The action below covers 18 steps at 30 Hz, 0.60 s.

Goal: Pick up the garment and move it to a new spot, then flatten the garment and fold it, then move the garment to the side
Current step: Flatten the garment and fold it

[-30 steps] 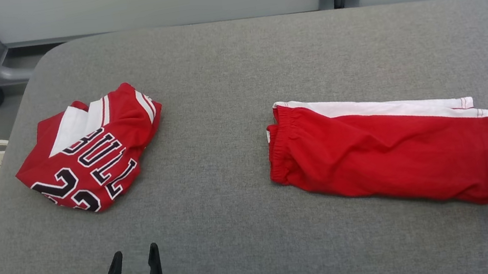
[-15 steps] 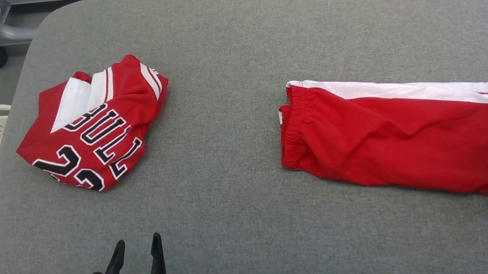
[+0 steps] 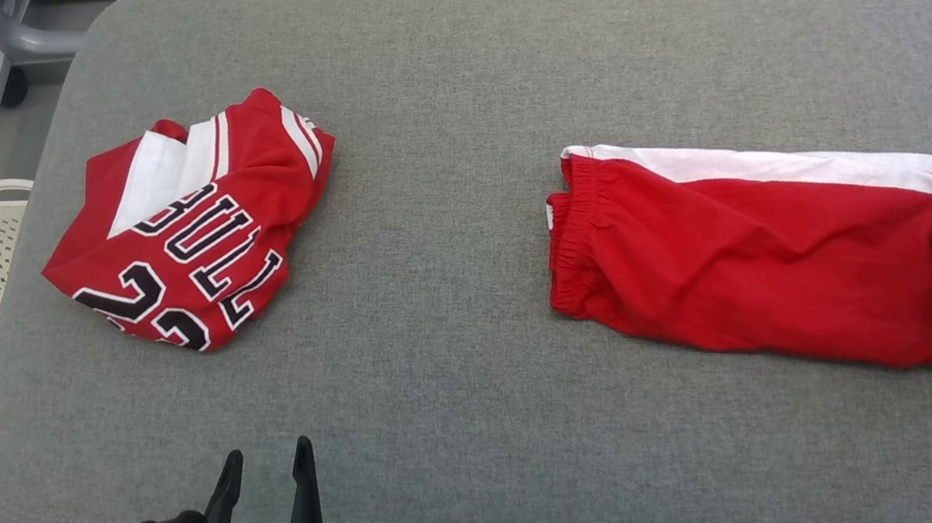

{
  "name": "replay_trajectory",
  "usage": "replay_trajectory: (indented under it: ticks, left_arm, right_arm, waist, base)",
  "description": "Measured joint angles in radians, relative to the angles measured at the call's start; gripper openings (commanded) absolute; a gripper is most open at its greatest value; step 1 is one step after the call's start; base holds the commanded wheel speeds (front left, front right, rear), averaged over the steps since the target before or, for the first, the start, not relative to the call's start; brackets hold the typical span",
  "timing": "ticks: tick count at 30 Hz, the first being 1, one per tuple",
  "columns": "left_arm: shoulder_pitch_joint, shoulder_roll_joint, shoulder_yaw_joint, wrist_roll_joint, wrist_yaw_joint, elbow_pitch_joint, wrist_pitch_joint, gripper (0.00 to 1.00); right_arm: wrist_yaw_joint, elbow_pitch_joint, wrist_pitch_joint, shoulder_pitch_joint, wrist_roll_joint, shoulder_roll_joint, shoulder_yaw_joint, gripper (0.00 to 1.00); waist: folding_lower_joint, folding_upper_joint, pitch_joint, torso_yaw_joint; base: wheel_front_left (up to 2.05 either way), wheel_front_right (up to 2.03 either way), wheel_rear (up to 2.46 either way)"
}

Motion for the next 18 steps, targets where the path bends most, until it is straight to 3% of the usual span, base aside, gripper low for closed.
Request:
replay_trajectory:
  ticks: [7, 8, 11, 12, 13, 18]
  left_arm:
    - [-0.007, -0.003, -0.006, -0.002, -0.002, 0.008, 0.0, 1.0]
    - [-0.008, -0.003, -0.006, -0.002, -0.002, 0.009, 0.0, 1.0]
    - [-0.011, -0.007, -0.01, -0.005, -0.005, 0.011, -0.001, 1.0]
    - [-0.011, -0.008, -0.011, -0.006, -0.005, 0.012, -0.001, 1.0]
    - [-0.012, -0.009, -0.012, -0.007, -0.006, 0.013, -0.001, 1.0]
    - [-0.016, -0.011, -0.014, -0.009, -0.006, 0.018, -0.003, 1.0]
  right_arm:
    - [0.0, 0.036, 0.011, -0.035, -0.01, 0.007, -0.005, 1.0]
    - [0.0, 0.04, 0.015, -0.036, -0.017, 0.006, -0.007, 0.96]
    - [0.0, 0.047, 0.016, -0.042, -0.03, 0.005, -0.016, 0.35]
    - [0.0, 0.048, 0.013, -0.043, -0.035, 0.005, -0.019, 0.04]
    - [0.0, 0.049, 0.012, -0.045, -0.038, 0.005, -0.023, 0.0]
    - [0.001, 0.057, 0.0, -0.057, -0.054, 0.011, -0.034, 0.0]
  waist:
    - [0.0, 0.0, 0.005, 0.016]
    - [0.0, 0.0, 0.006, 0.018]
    - [0.0, 0.0, 0.008, 0.023]
    - [0.0, 0.0, 0.009, 0.024]
    - [0.0, 0.0, 0.01, 0.025]
    - [0.0, 0.0, 0.011, 0.026]
  base:
    - [0.0, 0.0, 0.0]
    - [0.0, 0.0, 0.0]
    - [0.0, 0.0, 0.0]
    - [0.0, 0.0, 0.0]
    - [0.0, 0.0, 0.0]
    - [0.0, 0.0, 0.0]
